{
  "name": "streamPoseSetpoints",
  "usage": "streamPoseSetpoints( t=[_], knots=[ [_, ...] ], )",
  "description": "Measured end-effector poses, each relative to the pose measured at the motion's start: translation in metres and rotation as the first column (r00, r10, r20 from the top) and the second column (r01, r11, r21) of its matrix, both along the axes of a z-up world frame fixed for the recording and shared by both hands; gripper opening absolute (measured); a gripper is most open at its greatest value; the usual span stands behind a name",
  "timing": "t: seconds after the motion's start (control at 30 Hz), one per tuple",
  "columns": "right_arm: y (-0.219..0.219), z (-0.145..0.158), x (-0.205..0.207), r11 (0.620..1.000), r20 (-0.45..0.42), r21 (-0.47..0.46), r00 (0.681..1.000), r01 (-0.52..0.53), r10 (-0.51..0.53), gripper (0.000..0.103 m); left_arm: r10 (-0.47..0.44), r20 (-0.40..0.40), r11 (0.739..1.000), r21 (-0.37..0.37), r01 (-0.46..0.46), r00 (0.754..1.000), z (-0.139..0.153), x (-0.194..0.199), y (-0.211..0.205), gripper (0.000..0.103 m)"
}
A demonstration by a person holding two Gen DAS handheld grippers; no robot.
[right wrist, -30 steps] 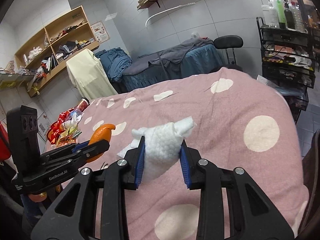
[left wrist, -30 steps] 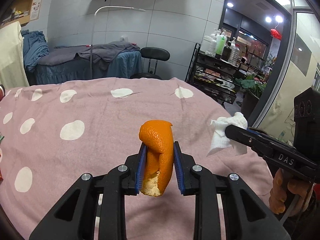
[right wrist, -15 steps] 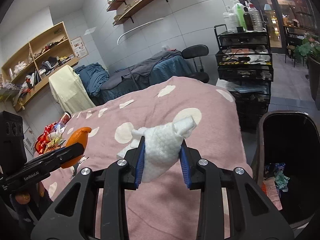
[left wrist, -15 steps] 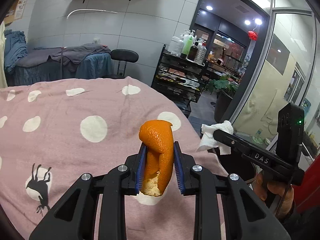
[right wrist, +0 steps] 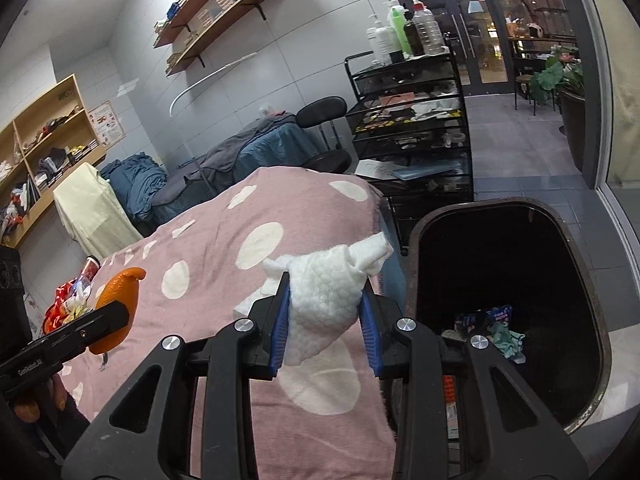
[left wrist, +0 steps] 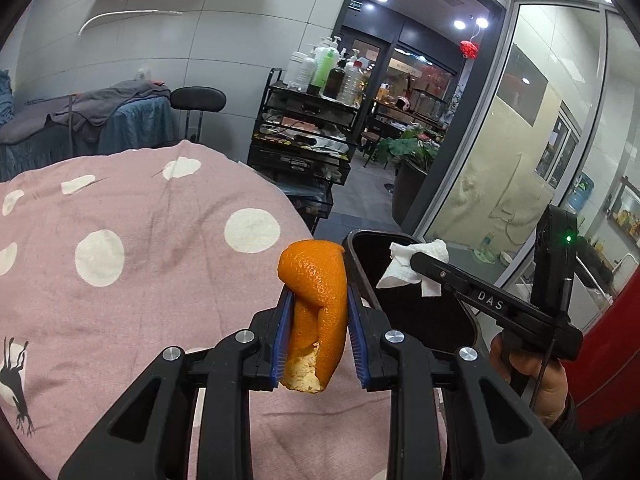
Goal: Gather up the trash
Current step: 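Carry the white tissue and orange peel over the black bin, then open both tools over the bin to drop the tissue and peel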
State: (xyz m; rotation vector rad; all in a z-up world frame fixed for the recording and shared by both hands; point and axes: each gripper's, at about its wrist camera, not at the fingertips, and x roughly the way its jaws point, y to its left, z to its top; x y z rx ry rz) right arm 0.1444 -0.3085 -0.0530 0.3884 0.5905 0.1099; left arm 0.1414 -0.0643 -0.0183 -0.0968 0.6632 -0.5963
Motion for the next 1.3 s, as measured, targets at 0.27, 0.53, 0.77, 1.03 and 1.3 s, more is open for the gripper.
streamPoseSetpoints(
  t=[0.27, 0.53, 0.77, 1.03, 1.3],
  knots=[
    [-0.039, -0.015, 0.014, 0.986, -0.047, -0.098, 0.989, 0.138, -0.143, 0.032, -0.066, -0.006, 0.997, 0.049, 0.067, 0.998, -0.005, -0.003, -0.033, 0.026],
    [-0.069, -0.046, 0.041, 0.972, -0.132, -0.145, 0.97, 0.187, -0.207, 0.033, -0.11, -0.036, 0.992, 0.065, 0.112, 0.993, -0.012, -0.002, -0.056, 0.026],
    [-0.077, -0.067, 0.051, 0.966, -0.194, -0.123, 0.949, 0.226, -0.247, 0.059, -0.146, -0.076, 0.987, 0.055, 0.151, 0.986, -0.017, 0.007, -0.072, 0.026],
    [-0.09, -0.073, 0.026, 0.956, -0.182, -0.037, 0.939, 0.29, -0.292, 0.077, -0.189, -0.122, 0.98, 0.045, 0.196, 0.974, -0.02, 0.022, -0.092, 0.026],
    [-0.104, -0.059, -0.003, 0.937, -0.125, -0.018, 0.929, 0.349, -0.348, 0.081, -0.227, -0.163, 0.97, 0.05, 0.238, 0.96, -0.025, 0.045, -0.126, 0.026]
  ],
)
